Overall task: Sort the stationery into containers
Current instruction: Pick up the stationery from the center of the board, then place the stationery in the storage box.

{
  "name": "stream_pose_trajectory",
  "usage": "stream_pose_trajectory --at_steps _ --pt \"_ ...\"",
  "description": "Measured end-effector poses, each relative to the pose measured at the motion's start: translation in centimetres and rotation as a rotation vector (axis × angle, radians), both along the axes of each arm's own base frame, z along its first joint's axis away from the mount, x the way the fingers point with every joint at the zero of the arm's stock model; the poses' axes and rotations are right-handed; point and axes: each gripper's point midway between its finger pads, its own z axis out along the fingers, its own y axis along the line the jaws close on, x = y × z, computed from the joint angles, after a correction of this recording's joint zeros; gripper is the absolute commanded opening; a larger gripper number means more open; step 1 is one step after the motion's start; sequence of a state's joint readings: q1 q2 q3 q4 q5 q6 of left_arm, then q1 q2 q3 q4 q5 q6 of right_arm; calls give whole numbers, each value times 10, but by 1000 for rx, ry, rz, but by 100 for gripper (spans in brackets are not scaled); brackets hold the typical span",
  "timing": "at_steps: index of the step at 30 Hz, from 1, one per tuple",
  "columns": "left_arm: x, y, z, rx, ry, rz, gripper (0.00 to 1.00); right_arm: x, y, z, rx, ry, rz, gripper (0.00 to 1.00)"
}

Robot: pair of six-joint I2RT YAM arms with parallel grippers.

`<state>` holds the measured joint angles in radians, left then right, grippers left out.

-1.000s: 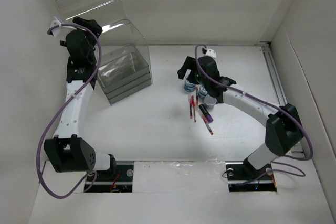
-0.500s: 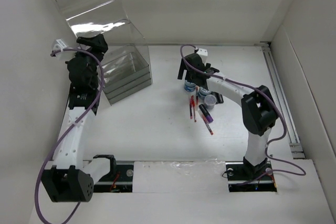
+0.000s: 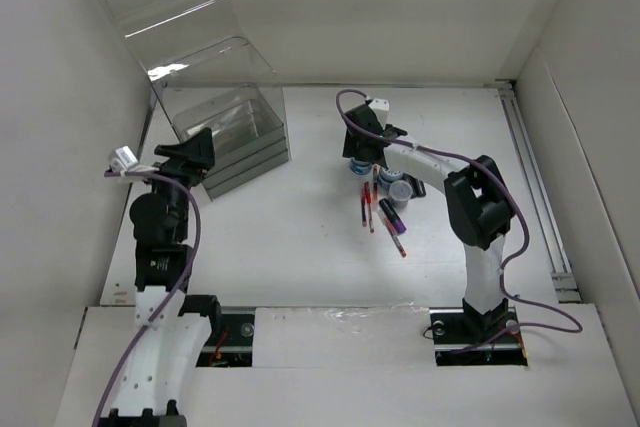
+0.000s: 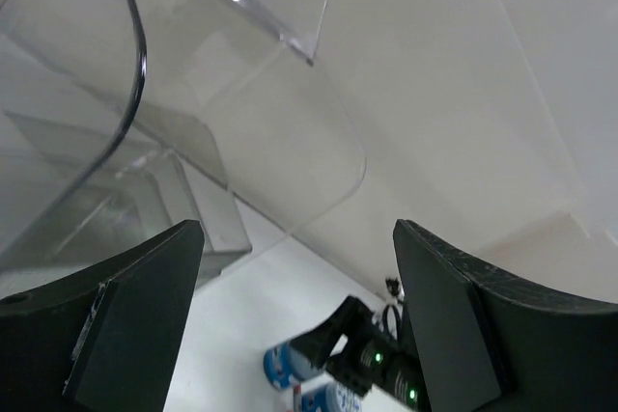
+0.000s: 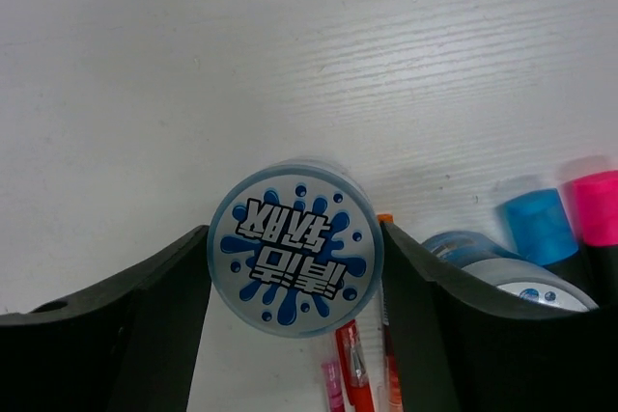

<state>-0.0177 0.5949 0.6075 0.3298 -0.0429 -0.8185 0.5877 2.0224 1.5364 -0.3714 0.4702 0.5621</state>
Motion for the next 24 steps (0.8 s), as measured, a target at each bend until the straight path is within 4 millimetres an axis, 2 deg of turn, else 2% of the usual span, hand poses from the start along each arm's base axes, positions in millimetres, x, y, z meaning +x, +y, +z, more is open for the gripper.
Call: stream_pose_trajectory --at_steps 1,4,7,10,12,14,17,20,22,24 --pt "-5 -2 -8 2 11 -14 77 0 -1 0 -2 -1 -6 53" --pt "-19 -8 -16 16 24 -48 77 1 -2 1 -4 -7 -20 38" --pt "-34 -12 -16 33 17 -68 77 -3 -3 4 -9 -8 -23 35" --pt "-51 -12 -13 49 -8 -68 77 -16 -2 25 -3 -28 -12 35" --pt "-59 -11 -10 60 -27 -64 79 -28 7 55 26 -68 19 37" --pt "-62 -9 -12 73 -30 -54 79 -43 28 98 94 -138 81 37" --pt "-57 -7 -28 85 20 -43 79 -68 73 171 248 -244 222 39" --pt "-53 -6 -44 91 76 -37 79 -86 123 232 395 -325 371 39" --pt "-52 -5 -50 89 92 -31 79 -90 153 259 458 -363 450 39" --pt "-50 -4 -56 88 103 -28 79 -89 180 274 496 -388 506 39"
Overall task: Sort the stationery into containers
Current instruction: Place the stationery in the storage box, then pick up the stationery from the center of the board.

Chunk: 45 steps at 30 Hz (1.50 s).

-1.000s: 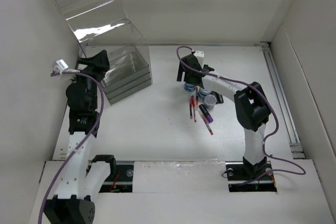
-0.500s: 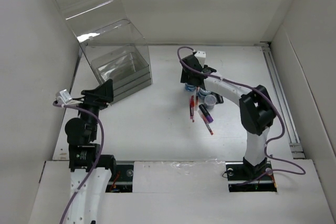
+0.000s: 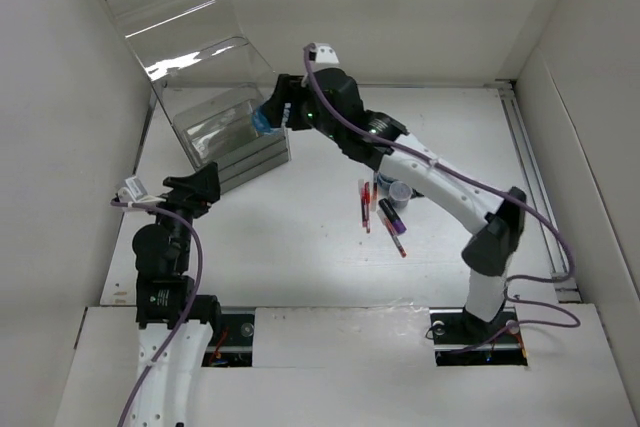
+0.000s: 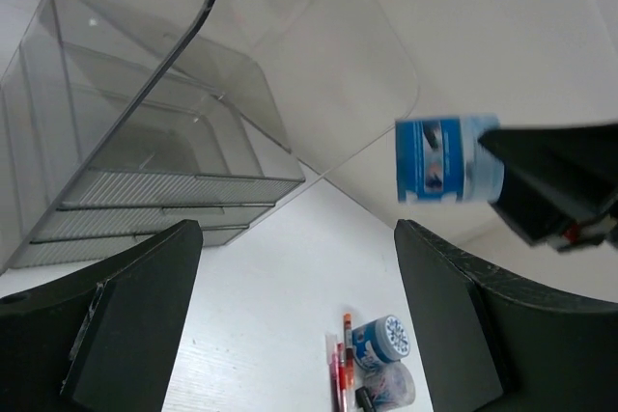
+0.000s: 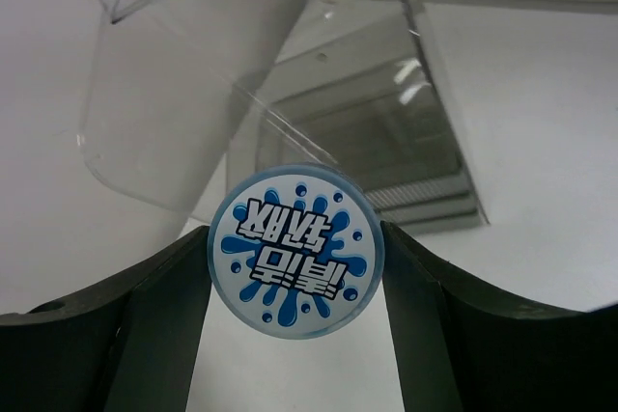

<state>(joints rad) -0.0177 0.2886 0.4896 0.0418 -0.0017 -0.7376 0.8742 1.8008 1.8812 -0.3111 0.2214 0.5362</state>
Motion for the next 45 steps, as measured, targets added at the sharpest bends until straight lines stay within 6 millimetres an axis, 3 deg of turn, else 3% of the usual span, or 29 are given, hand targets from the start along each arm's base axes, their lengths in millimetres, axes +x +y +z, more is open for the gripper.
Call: stream_pose_trajectory --at_steps 4,7,10,14,17,21,22,25,29,33,35,36,39,42,45 --pt "4 0 -19 -5 37 3 77 18 54 -2 -5 -43 54 39" --pt "6 0 -28 -8 57 3 77 40 88 -22 -32 -70 47 40" --pt "7 1 -29 -11 56 5 77 58 106 -57 -86 -82 27 41" --pt "8 1 -27 -11 49 5 77 72 108 -103 -185 -71 -9 44" --pt "9 1 -27 -11 49 6 77 79 105 -115 -218 -79 -33 48" --pt "10 1 -27 -12 45 6 77 84 102 -111 -227 -105 -67 65" --pt "10 1 -28 -12 47 6 76 85 101 -109 -225 -112 -73 76" --pt "11 1 -31 -12 56 6 76 88 101 -105 -213 -128 -89 89" --pt "12 1 -33 -12 61 6 76 91 103 -95 -184 -157 -106 94" --pt "12 1 -33 -12 62 6 76 86 102 -92 -183 -161 -106 89" --pt "12 1 -33 -12 62 6 76 77 97 -88 -195 -156 -99 78" --pt "12 1 -33 -12 62 5 76 70 92 -84 -194 -152 -94 57" --pt "12 -1 -33 -10 61 -4 73 42 58 -59 -179 -137 -104 31" --pt "13 -5 -33 -8 61 -27 72 15 4 -24 -94 -134 -143 32" --pt "16 -11 -35 -5 68 -60 71 22 -80 3 12 -128 -278 60"
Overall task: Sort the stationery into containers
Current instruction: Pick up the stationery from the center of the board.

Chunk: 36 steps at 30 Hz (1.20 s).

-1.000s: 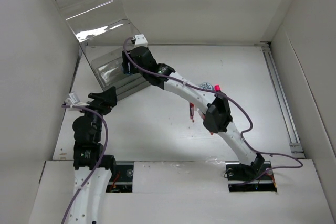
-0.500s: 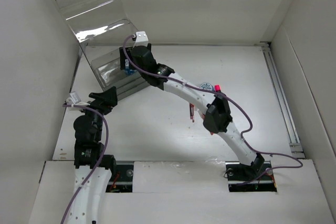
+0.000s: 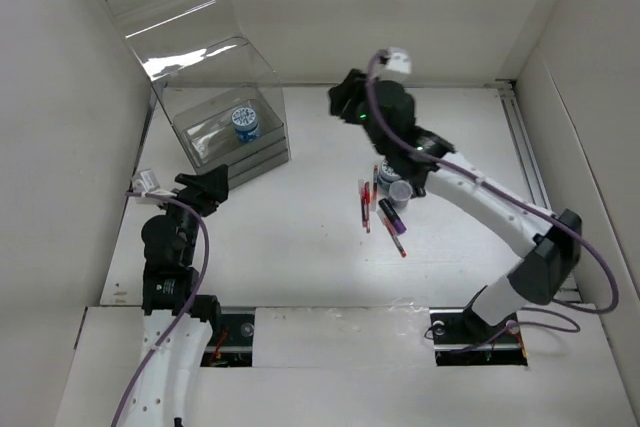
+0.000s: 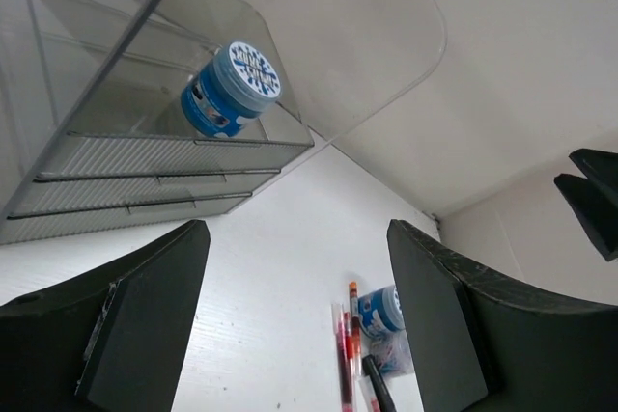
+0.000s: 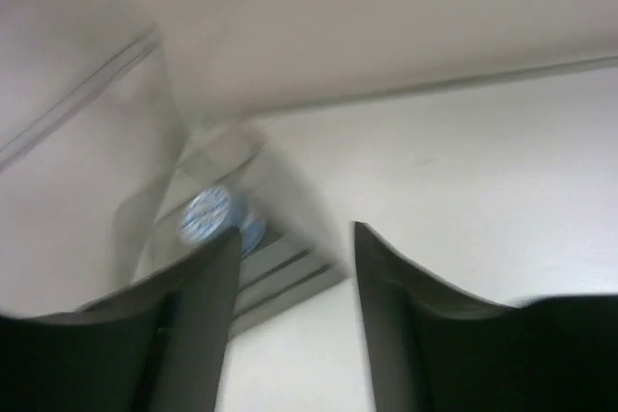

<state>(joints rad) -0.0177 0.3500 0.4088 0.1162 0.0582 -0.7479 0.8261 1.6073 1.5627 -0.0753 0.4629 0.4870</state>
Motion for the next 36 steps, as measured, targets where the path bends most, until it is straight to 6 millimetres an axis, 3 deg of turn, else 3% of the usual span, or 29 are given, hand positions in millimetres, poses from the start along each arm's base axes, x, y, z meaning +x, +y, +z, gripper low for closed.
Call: stream_pose_trajectory --at_steps 1,3,5,7,9,11,14,22,28,32,36 --pt "2 -2 -1 1 4 -13 71 12 -32 1 27 7 -73 76" --pt "5 -7 -5 2 22 -39 71 40 -92 -16 45 46 -224 86" --pt "10 -11 -12 6 49 -62 71 66 -140 -56 17 130 -358 94" --pt "13 -14 -20 8 79 -81 71 76 -164 -110 -50 248 -432 98" --pt "15 -17 -24 11 94 -96 71 72 -169 -165 -131 371 -448 99" --pt "15 -18 -26 13 101 -105 71 64 -169 -205 -199 466 -445 99" --pt "15 -19 -26 19 101 -113 71 54 -170 -237 -255 546 -441 99" --pt "14 -21 -26 27 98 -126 71 48 -175 -251 -272 582 -447 99" --pt "14 -21 -26 27 98 -127 71 31 -184 -277 -307 641 -458 98" --pt "14 -21 -26 27 98 -127 71 25 -186 -285 -315 660 -460 79" --pt "13 -22 -26 27 97 -133 71 24 -181 -285 -312 655 -450 54"
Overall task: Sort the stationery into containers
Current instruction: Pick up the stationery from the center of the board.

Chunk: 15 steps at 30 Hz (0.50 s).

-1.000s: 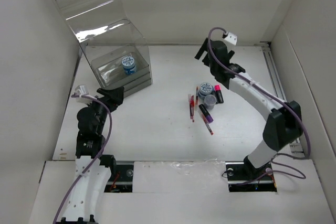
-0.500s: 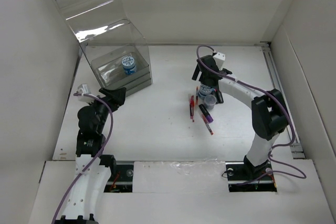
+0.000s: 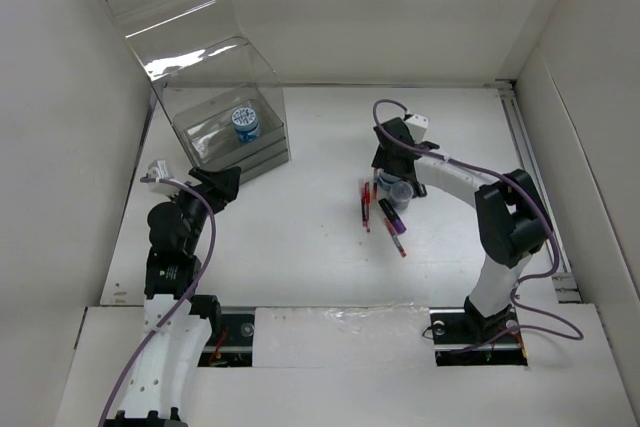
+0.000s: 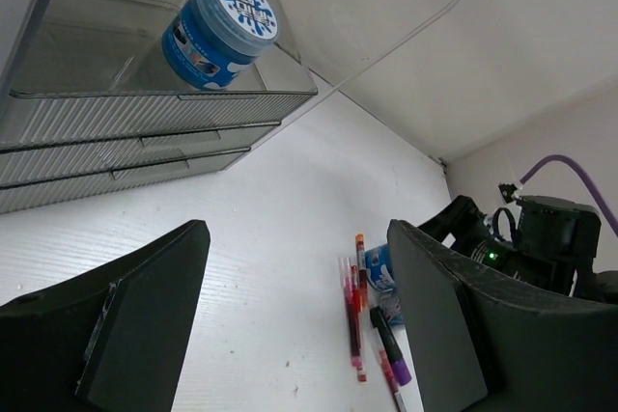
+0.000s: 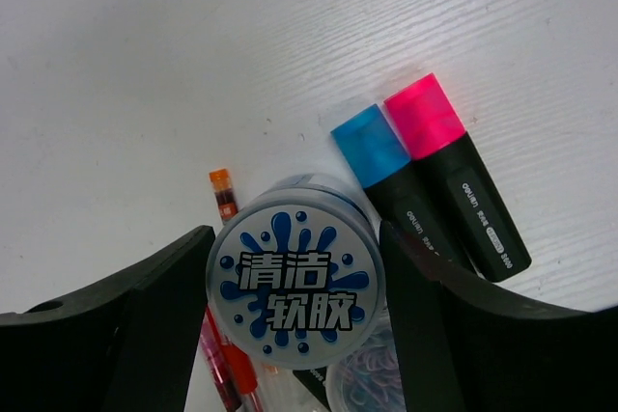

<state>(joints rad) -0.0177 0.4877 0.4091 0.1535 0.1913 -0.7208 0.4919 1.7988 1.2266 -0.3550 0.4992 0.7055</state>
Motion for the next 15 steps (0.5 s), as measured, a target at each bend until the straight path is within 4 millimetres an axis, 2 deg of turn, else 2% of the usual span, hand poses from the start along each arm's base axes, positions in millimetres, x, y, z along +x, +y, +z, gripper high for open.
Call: stream_pose_trajectory --at_steps 2,4,9,12,15 --pt "0 0 0 0 -1 -2 71 -1 2 0 -2 0 5 45" --pt "0 -1 1 0 -1 -4 71 -1 3 0 -3 1 7 41" --pt "0 -1 3 0 -5 -4 70 -7 10 9 -3 -5 28 38" --pt "0 0 8 -1 -16 1 69 -12 31 43 28 -56 84 38" --pt "-1 3 19 -7 -42 20 69 -16 86 103 141 -167 223 38"
